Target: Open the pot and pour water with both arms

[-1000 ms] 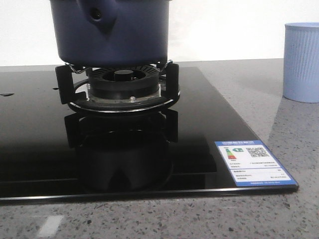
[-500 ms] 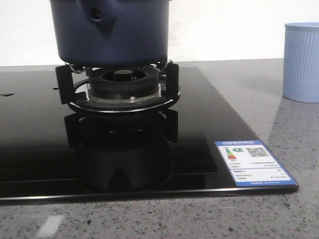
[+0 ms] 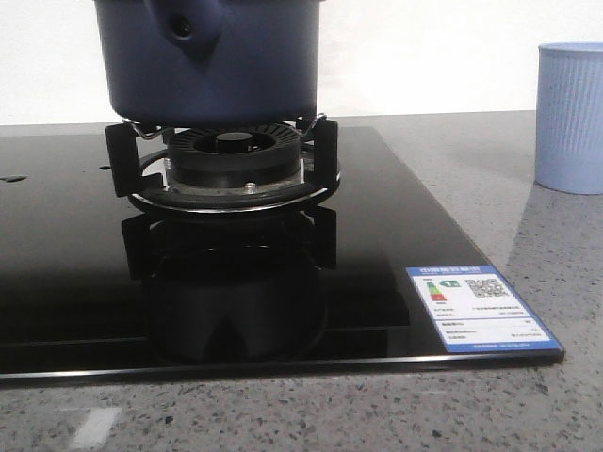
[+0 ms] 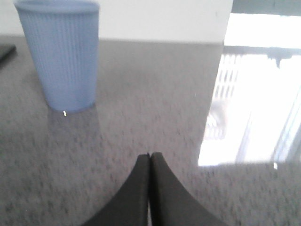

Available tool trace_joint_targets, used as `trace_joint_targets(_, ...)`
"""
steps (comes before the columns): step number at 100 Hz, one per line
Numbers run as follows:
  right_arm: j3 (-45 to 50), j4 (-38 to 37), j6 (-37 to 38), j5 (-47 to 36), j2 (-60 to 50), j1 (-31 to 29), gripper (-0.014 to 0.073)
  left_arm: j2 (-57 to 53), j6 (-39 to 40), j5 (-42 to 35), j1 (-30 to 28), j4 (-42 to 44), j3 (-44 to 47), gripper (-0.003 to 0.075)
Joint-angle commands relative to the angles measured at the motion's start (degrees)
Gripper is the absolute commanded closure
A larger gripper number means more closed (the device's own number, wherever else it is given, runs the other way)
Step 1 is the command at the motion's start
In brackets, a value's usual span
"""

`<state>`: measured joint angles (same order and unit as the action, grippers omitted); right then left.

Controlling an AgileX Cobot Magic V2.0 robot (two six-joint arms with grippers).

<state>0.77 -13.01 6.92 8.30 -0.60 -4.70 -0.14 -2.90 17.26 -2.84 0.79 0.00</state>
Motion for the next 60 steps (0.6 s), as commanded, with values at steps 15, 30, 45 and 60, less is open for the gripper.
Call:
trace_joint_targets(15,0.3,5.2,2.0,-31.5,-1.3,-0.2,0.0659,-1.5,0.8,-18.2,0.0,-6.3,2.2,0.0740)
trace_joint_targets(30,0.2,13.3,12.3,-37.2,-1.3,-0.2,0.0659,-1.5,0.8,-26.1,0.0,-33.0,2.2,0.0739)
trace_joint_targets(45,-2.1,23.3,12.8,-28.3,-1.3,-0.2,0.0659,-1.5,0.8,-27.1,0.0,-57.1,2.2,0.0740)
trace_joint_targets(60,-5.2,25.5,12.8,-21.8,-0.9,-0.2,0.0659,-1.5,0.8,-24.4,0.1,-66.9,1.4,0.0739)
